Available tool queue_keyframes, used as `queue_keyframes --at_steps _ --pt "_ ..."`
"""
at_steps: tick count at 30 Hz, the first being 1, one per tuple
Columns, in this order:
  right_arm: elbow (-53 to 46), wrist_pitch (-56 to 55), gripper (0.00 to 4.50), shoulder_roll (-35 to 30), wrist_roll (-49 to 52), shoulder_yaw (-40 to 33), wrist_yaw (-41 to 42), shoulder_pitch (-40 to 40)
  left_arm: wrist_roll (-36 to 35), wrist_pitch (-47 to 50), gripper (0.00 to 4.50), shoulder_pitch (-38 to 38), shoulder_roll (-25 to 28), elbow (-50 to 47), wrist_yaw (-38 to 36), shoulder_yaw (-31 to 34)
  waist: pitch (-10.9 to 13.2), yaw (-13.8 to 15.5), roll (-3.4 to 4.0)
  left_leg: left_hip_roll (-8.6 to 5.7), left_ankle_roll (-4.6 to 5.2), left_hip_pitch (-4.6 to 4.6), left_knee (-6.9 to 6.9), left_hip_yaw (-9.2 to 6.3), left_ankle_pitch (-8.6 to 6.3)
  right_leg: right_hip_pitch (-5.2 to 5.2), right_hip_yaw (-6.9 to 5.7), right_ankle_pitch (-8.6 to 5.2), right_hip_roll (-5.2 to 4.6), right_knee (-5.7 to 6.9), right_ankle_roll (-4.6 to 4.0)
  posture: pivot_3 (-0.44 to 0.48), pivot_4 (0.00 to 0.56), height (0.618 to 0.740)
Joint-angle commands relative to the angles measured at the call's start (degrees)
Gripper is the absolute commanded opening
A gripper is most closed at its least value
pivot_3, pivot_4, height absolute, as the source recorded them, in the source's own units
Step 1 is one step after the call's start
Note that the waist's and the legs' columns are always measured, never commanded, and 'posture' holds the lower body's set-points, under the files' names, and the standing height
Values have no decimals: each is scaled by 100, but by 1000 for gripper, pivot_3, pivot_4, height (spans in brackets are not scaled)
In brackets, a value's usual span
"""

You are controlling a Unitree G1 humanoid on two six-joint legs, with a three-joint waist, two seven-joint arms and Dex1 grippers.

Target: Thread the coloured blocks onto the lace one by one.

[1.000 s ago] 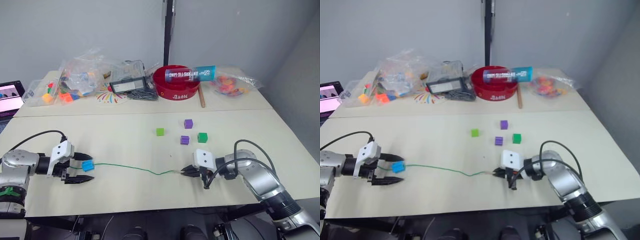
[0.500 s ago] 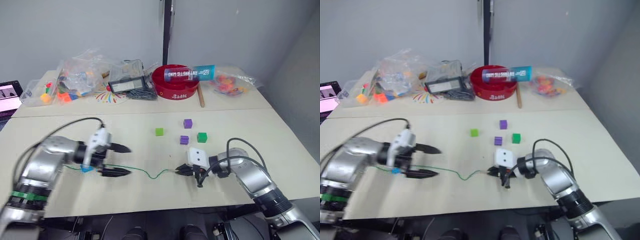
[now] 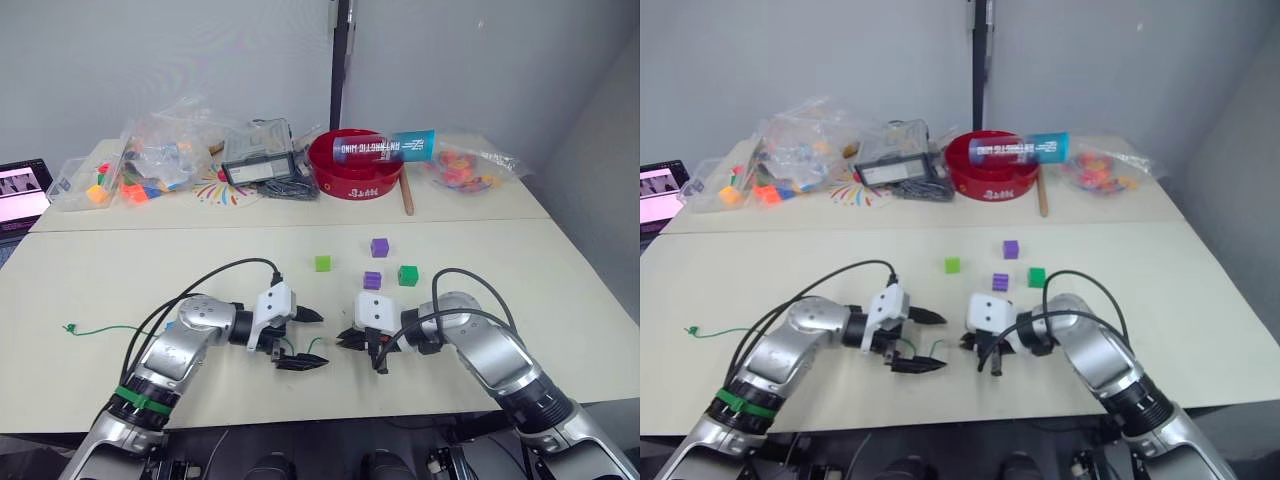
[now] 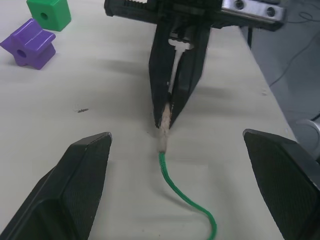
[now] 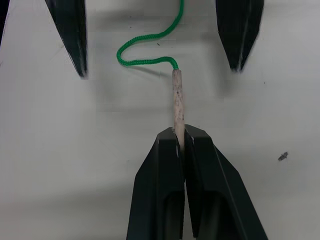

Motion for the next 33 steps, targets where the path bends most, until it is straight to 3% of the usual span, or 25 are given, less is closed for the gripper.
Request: queue_keyframes --at_steps 1,2,5,16,29,33 --pt "-228 9 0 -18 15 -35 -39 -90 93 -225 4423 -145 -91 124 17 -45 0 -13 0 1 0 0 0 0 0 -1 0 0 1 1 0 0 150 740" --pt "-228 9 0 -21 16 -30 -41 -95 98 -248 4423 -157 -113 161 11 -55 0 -20 0 1 0 0 -2 -1 0 -2 -1 0 1 1 0 0 150 740" --pt "-212 -2 0 -40 17 -27 -32 -103 96 -284 3617 -182 -138 224 -13 -59 0 -26 0 1 0 1 -2 -1 0 -2 0 0 1 1 0 0 150 740" --pt "-166 -21 0 -39 36 -28 -6 -149 142 -381 22 -190 -186 327 30 -52 0 -21 0 1 0 0 -1 -2 0 -2 0 0 1 1 0 0 150 740" --pt "-368 77 0 -70 197 -75 30 9 169 -367 22 -214 -268 307 31 -12 0 -21 0 1 0 0 -1 -2 0 -1 0 0 0 1 0 0 150 740" --pt "-506 229 1421 -105 404 -276 49 62 191 -409 0 -230 -206 341 -54 -13 0 -22 0 1 0 0 -1 -2 0 -1 0 0 0 1 0 0 150 740"
